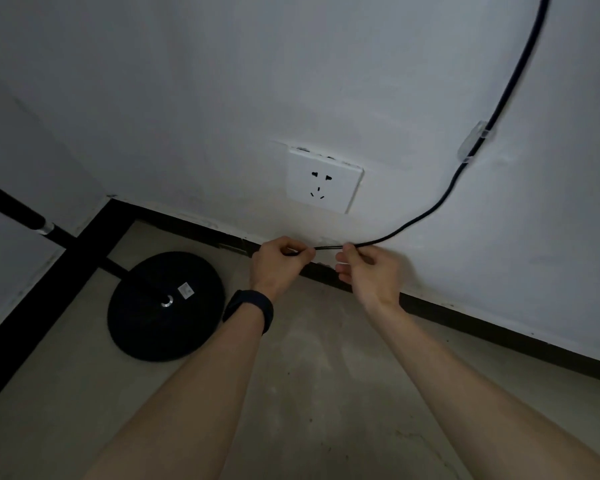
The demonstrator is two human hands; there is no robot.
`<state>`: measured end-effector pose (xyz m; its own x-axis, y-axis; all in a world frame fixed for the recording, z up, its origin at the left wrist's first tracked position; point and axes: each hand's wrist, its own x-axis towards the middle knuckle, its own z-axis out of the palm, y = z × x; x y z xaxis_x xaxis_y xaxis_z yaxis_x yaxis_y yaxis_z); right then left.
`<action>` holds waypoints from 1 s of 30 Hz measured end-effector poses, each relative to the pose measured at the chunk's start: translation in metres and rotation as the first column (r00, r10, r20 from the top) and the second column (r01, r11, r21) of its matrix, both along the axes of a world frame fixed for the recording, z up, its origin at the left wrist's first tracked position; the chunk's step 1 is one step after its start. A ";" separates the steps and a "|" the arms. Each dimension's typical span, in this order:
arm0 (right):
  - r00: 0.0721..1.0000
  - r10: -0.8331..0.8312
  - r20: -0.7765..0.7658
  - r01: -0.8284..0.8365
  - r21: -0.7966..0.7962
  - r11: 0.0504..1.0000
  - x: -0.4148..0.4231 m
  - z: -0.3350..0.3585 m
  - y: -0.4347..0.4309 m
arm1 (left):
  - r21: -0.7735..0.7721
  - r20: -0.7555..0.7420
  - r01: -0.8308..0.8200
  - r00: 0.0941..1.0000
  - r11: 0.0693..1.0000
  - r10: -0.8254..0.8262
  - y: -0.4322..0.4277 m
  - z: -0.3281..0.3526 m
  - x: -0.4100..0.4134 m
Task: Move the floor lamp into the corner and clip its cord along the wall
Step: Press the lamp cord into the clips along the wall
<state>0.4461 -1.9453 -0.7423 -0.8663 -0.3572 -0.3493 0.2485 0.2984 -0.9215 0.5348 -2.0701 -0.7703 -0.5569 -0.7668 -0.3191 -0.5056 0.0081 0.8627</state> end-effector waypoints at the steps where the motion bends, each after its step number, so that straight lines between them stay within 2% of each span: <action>1: 1.000 -0.014 -0.006 0.014 0.003 1.000 0.000 -0.001 -0.002 | 0.007 -0.003 -0.003 1.000 1.000 0.003 0.000 -0.001 -0.001; 9: 0.995 -0.028 -0.092 0.040 0.132 0.990 0.003 -0.004 -0.007 | 0.077 0.066 0.000 0.998 0.997 -0.006 0.001 -0.003 -0.010; 13: 0.996 -0.074 -0.055 0.081 0.143 0.986 0.003 -0.006 -0.006 | 0.056 0.074 -0.082 0.994 0.995 0.078 -0.006 -0.002 -0.011; 15: 0.994 -0.101 -0.030 0.105 0.143 0.984 0.005 -0.005 -0.004 | 0.116 0.072 -0.124 0.991 0.985 0.117 -0.011 0.000 -0.008; 18: 0.989 -0.145 -0.012 0.145 0.157 0.977 0.003 -0.004 0.003 | 0.283 -0.046 -0.169 0.981 0.944 0.189 -0.013 0.007 -0.007; 20: 0.987 -0.163 -0.012 0.163 0.183 0.970 -0.001 -0.003 0.010 | 0.346 -0.090 -0.141 0.979 0.928 0.182 -0.009 0.013 -0.009; 25: 0.995 0.004 -0.098 0.030 0.340 0.940 -0.006 0.006 0.025 | 0.396 -0.074 -0.124 0.983 0.910 0.167 0.002 0.020 -0.012; 30: 0.989 0.146 0.033 -0.147 0.391 0.909 -0.021 0.025 0.029 | 0.305 -0.010 -0.127 0.991 0.944 0.137 -0.002 0.030 -0.014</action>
<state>0.4246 -1.9163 -0.7178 -0.8134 -0.3142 -0.4896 0.1770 0.6680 -0.7228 0.5212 -2.0717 -0.7405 -0.4703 -0.7042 -0.5319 -0.4573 -0.3210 0.8294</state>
